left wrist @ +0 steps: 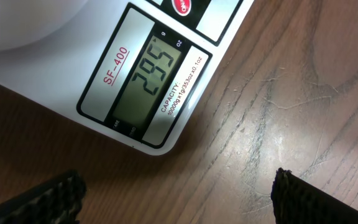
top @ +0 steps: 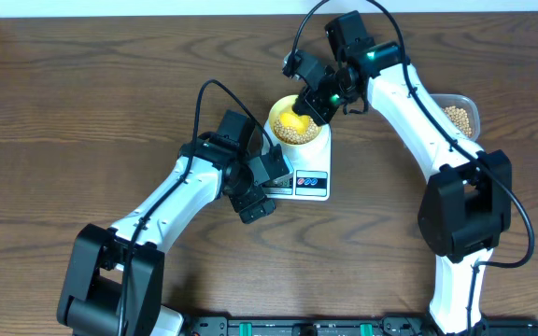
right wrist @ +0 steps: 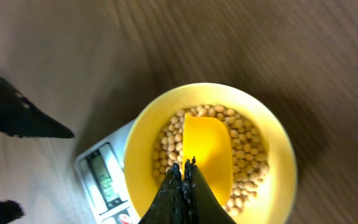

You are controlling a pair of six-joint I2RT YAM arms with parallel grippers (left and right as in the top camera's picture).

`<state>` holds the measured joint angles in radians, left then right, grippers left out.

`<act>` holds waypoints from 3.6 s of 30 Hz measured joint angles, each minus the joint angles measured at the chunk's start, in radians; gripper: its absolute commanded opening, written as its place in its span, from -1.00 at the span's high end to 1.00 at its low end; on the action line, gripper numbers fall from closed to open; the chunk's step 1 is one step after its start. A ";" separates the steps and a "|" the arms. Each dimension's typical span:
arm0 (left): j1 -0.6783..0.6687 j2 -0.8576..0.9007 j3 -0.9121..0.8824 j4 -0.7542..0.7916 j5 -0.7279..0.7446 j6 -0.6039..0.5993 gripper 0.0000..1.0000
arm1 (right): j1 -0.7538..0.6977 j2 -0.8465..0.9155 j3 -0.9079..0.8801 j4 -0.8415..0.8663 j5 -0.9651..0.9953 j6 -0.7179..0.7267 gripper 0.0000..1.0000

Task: Scoop item into bowl and weigh 50g on scale
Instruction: 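Tip the last soybeans from the scoop into the bowl, then lift the empty scoop up and right away from the bowl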

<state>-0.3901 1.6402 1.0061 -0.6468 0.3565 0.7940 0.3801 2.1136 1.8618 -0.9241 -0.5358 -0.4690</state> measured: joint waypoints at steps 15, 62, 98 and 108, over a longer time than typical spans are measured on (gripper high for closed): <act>0.000 0.000 0.000 0.000 0.000 0.000 -0.96 | -0.080 -0.006 0.026 -0.006 -0.142 0.012 0.98; 0.000 0.000 0.000 0.000 0.000 0.000 -0.96 | -0.044 -0.204 0.055 0.114 0.261 0.001 0.98; 0.000 0.000 0.000 0.000 0.000 0.000 -0.96 | -0.135 -0.023 0.055 0.341 0.004 0.146 0.98; 0.000 0.000 0.000 0.000 0.000 0.000 -0.96 | -0.113 0.007 0.055 0.296 -0.007 0.195 0.98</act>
<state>-0.3901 1.6402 1.0061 -0.6468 0.3565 0.7940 0.2676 2.1204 1.9171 -0.6281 -0.5430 -0.2745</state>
